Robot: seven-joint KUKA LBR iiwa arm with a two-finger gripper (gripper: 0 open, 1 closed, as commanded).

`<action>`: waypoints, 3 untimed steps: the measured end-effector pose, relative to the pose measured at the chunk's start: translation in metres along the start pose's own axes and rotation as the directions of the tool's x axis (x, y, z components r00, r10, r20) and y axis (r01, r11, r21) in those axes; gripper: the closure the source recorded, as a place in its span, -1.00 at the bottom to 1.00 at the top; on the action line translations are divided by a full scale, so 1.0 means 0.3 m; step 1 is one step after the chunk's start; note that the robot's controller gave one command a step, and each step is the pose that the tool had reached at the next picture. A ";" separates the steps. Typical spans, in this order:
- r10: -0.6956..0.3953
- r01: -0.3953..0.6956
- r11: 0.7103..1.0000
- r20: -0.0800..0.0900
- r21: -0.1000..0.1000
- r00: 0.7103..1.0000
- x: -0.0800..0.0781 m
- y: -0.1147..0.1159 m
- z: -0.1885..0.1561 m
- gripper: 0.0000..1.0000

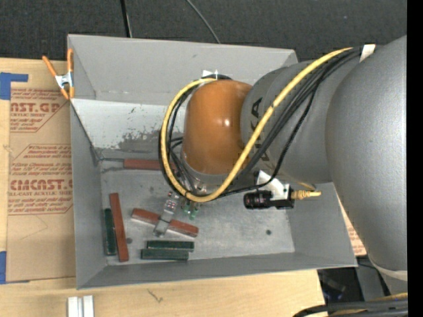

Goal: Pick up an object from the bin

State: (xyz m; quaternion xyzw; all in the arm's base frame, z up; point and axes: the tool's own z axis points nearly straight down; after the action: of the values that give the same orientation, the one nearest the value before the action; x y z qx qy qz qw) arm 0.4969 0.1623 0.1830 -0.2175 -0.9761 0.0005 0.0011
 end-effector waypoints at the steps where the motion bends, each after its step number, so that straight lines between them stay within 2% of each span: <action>1: 0.000 0.000 1.000 0.001 -0.001 1.000 -0.002 0.001 -0.002 -1.00; 2: -0.113 0.113 0.994 0.001 -0.001 0.994 -0.066 0.002 0.374 1.00; 3: -0.113 0.113 0.994 0.001 -0.001 0.994 -0.066 0.002 0.374 1.00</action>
Offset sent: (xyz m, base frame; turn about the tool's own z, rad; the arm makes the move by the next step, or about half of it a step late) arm 0.0184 -0.0084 -0.1116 -0.1131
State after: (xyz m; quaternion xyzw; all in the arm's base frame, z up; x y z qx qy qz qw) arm 0.5148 0.1543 0.0708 -0.1620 -0.9868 -0.0001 0.0006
